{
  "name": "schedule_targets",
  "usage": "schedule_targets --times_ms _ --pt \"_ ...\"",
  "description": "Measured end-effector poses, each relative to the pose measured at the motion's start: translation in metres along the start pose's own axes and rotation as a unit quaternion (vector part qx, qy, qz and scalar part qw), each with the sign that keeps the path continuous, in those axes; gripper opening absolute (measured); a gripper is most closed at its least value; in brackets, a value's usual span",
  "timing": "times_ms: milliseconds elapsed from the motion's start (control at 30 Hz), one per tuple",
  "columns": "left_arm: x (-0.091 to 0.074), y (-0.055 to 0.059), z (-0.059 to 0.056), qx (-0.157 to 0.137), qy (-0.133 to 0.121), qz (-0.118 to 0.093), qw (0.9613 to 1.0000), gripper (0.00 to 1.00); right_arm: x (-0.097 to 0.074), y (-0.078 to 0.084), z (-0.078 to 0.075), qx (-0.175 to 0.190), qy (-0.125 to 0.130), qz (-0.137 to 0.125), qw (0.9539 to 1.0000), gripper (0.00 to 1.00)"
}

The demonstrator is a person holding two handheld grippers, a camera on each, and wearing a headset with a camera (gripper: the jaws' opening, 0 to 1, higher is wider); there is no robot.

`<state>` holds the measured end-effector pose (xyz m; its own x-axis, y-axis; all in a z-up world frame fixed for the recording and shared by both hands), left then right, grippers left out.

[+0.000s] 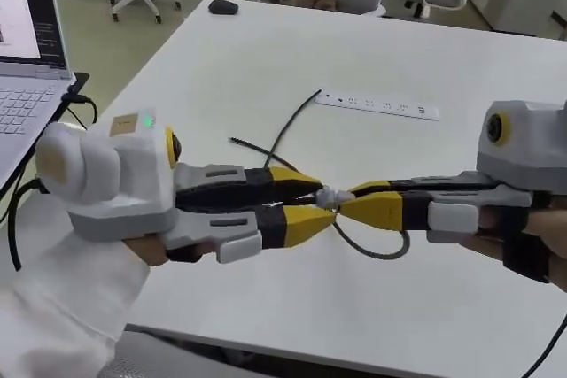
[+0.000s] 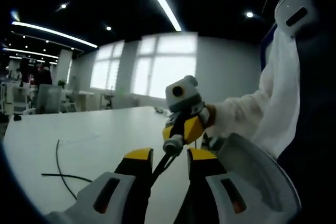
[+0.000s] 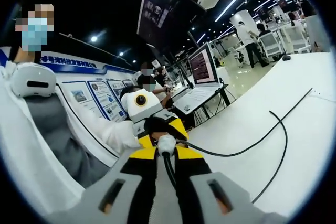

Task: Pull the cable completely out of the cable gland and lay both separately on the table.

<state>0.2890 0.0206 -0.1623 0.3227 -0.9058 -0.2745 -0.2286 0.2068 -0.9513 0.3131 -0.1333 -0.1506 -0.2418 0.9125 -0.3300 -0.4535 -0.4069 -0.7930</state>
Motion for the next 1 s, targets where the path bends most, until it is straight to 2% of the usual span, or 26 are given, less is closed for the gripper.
schedule_targets --times_ms 33,67,100,167,233,333,400,467,533,600,633,667,700,833,933,1000 --pt "-0.001 -0.002 -0.001 0.004 0.004 -0.008 1.0 0.23 -0.001 0.0 0.0 -0.002 -0.004 0.001 1.0 0.1" --pt "-0.003 -0.003 -0.001 -0.006 0.01 -0.016 0.9998 0.2 -0.001 0.0 0.001 -0.005 -0.01 0.002 0.9999 0.1" --pt "-0.003 -0.003 -0.002 -0.015 0.022 -0.017 0.9995 0.21 -0.002 -0.001 0.002 -0.008 -0.016 -0.001 0.9998 0.1" --pt "-0.002 -0.003 -0.002 -0.018 0.025 -0.016 0.9994 0.2 -0.002 -0.001 0.002 -0.015 -0.02 0.001 0.9997 0.1" --pt "-0.001 -0.002 -0.005 -0.027 0.041 -0.015 0.9987 0.2 -0.001 0.0 0.001 -0.004 -0.039 0.011 0.9992 0.11" --pt "-0.001 -0.004 -0.007 -0.029 0.051 -0.025 0.998 0.18 -0.001 -0.002 0.0 0.006 -0.064 0.01 0.9979 0.11" --pt "-0.002 -0.005 -0.008 -0.049 0.071 -0.028 0.9959 0.18 -0.001 -0.003 0.001 0.008 -0.076 0.016 0.997 0.11" --pt "-0.003 -0.007 -0.009 -0.022 0.059 -0.033 0.9974 0.18 0.0 -0.005 0.001 0.024 -0.086 0.017 0.9959 0.11" --pt "-0.004 -0.01 -0.01 0.005 0.047 -0.043 0.998 0.17 -0.001 -0.005 0.0 0.059 -0.105 0.014 0.9926 0.11" --pt "-0.005 -0.012 -0.01 0.041 0.028 -0.041 0.9979 0.17 0.0 -0.005 -0.003 0.062 -0.104 0.012 0.9926 0.12" --pt "-0.005 -0.013 -0.01 0.042 0.026 -0.04 0.998 0.16 0.0 -0.005 -0.003 0.071 -0.106 0.012 0.9918 0.12" --pt "-0.006 -0.013 -0.011 0.033 0.029 -0.043 0.9981 0.16 0.0 -0.006 -0.002 0.093 -0.116 0.01 0.9888 0.12" --pt "-0.006 -0.014 -0.01 0.034 0.027 -0.044 0.9981 0.16 0.0 -0.007 -0.005 0.089 -0.114 0.002 0.9895 0.12" --pt "-0.007 -0.016 -0.009 0.069 0.0 -0.04 0.9968 0.16 -0.001 -0.009 -0.01 0.104 -0.114 0.002 0.988 0.12" --pt "-0.005 -0.015 -0.009 0.101 -0.018 -0.029 0.9943 0.16 -0.002 -0.007 -0.011 0.121 -0.112 0.006 0.9863 0.12" --pt "-0.005 -0.015 -0.01 0.108 -0.024 -0.026 0.9935 0.16 -0.002 -0.007 -0.011 0.127 -0.108 0.008 0.986 0.12"
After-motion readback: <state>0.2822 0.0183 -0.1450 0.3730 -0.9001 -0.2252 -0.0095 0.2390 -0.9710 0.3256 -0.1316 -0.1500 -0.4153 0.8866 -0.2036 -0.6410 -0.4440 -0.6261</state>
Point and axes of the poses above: the centre of the closed fingertips' face, and the gripper's own axes: x roughly forward along the fingers, z roughly to its left, y roughly out of its underside, the point moved 8 cm from there along -x, roughly backward along the fingers, and after that the axes turned 15 degrees about z, right-handed, at the moved point
